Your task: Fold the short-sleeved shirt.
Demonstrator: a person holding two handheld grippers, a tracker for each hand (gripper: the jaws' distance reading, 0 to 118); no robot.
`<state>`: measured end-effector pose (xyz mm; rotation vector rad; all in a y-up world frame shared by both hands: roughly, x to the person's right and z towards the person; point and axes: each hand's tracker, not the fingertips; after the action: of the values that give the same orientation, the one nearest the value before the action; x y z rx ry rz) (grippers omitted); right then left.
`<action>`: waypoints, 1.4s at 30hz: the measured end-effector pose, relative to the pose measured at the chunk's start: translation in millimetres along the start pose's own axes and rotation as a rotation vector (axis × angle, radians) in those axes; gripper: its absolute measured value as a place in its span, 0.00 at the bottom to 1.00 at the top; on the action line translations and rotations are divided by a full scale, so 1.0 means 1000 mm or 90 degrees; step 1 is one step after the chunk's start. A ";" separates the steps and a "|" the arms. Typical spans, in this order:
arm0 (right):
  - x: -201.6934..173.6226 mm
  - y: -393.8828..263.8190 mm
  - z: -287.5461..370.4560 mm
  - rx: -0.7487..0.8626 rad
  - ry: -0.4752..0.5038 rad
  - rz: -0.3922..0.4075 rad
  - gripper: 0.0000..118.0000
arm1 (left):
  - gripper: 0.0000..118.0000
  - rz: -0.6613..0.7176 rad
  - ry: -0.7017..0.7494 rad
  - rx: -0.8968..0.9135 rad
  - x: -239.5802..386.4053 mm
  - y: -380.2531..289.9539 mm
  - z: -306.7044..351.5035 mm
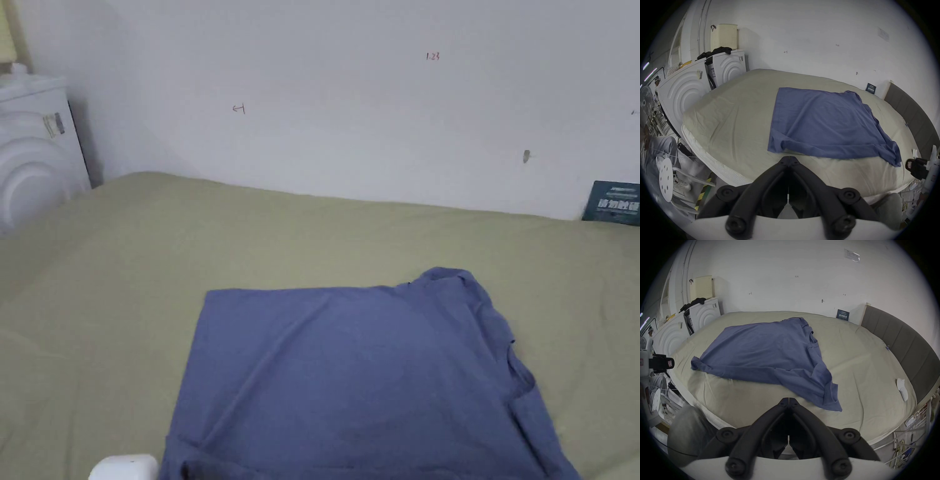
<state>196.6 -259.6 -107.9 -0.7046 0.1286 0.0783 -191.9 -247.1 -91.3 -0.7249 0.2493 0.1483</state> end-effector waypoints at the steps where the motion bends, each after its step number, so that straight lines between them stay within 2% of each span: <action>1: 0.004 0.003 0.001 0.003 -0.003 -0.007 0.01 | 0.02 0.001 0.010 0.005 0.000 0.004 -0.005; 3: 0.014 0.007 0.004 0.013 -0.005 -0.021 0.01 | 0.16 -0.003 0.041 -0.009 -0.003 0.012 -0.025; 5: 0.023 0.013 0.007 0.016 -0.012 -0.033 0.01 | 0.59 -0.001 0.046 -0.021 -0.006 0.017 -0.052; 6: 0.027 0.015 0.009 0.018 -0.018 -0.037 0.01 | 0.72 0.002 0.041 -0.028 -0.007 0.020 -0.065; 7: 0.032 0.017 0.010 0.018 -0.022 -0.038 0.01 | 0.73 0.002 0.039 -0.047 -0.008 0.022 -0.078; 12: 0.056 0.022 0.010 0.010 -0.040 -0.051 0.01 | 0.73 -0.029 0.023 -0.081 0.001 0.023 -0.116; 13: 0.060 0.022 0.007 -0.004 -0.047 -0.057 0.02 | 0.73 -0.044 -0.026 -0.069 -0.001 0.022 -0.125; 14: 0.065 0.021 0.002 -0.016 -0.053 -0.063 0.02 | 0.70 -0.040 -0.049 -0.074 -0.001 0.020 -0.127; 15: 0.069 0.020 -0.005 -0.027 -0.055 -0.069 0.03 | 0.57 -0.029 -0.057 -0.088 0.000 0.019 -0.127; 16: 0.074 0.020 -0.012 -0.044 -0.056 -0.073 0.11 | 0.16 -0.024 -0.043 -0.085 0.001 0.019 -0.128; 17: 0.079 0.020 -0.020 -0.058 -0.053 -0.082 0.29 | 0.04 -0.019 -0.037 -0.072 0.006 0.017 -0.120; 19: 0.087 0.020 -0.039 -0.106 -0.045 -0.092 0.75 | 0.04 0.024 -0.067 -0.066 0.006 0.016 -0.114; 21: 0.091 0.019 -0.051 -0.093 -0.042 -0.099 0.70 | 0.04 0.016 -0.056 -0.058 0.006 0.017 -0.108; 23: 0.091 0.020 -0.067 -0.104 -0.041 -0.104 0.71 | 0.04 0.012 -0.054 -0.059 0.006 0.018 -0.105; 25: 0.085 0.020 -0.081 -0.118 -0.018 -0.058 0.71 | 0.04 0.016 -0.057 -0.055 0.004 0.019 -0.106; 27: 0.075 0.019 -0.097 -0.124 -0.037 0.017 0.71 | 0.04 0.017 -0.055 -0.051 0.007 0.020 -0.103; 28: 0.069 0.017 -0.103 -0.118 -0.053 0.051 0.63 | 0.04 0.015 -0.054 -0.048 0.008 0.019 -0.102; 29: 0.065 0.016 -0.108 -0.122 -0.056 0.070 0.46 | 0.04 0.015 -0.054 -0.049 0.007 0.020 -0.105; 30: 0.064 0.016 -0.111 -0.128 -0.039 0.067 0.18 | 0.04 0.012 -0.054 -0.051 0.007 0.020 -0.105; 31: 0.061 0.018 -0.114 -0.128 -0.041 0.055 0.04 | 0.04 0.011 -0.052 -0.051 0.008 0.020 -0.105; 32: 0.059 0.017 -0.115 -0.129 -0.056 0.046 0.04 | 0.04 0.012 -0.054 -0.050 0.008 0.020 -0.104; 33: 0.061 0.018 -0.110 -0.108 -0.073 0.008 0.04 | 0.04 0.012 -0.056 -0.049 0.006 0.020 -0.106; 35: 0.072 0.021 -0.104 -0.099 -0.013 -0.073 0.04 | 0.04 0.009 -0.057 -0.051 0.006 0.020 -0.107; 36: 0.075 0.022 -0.101 -0.088 -0.008 -0.093 0.04 | 0.04 0.011 -0.061 -0.050 0.006 0.021 -0.107; 42: 0.086 0.047 -0.081 -0.073 -0.008 -0.106 0.04 | 0.04 0.032 -0.072 -0.041 0.001 0.028 -0.103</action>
<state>268.9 -274.2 -211.1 -0.8261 0.0529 -0.0688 -214.6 -295.6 -183.6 -0.7721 0.1555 0.2454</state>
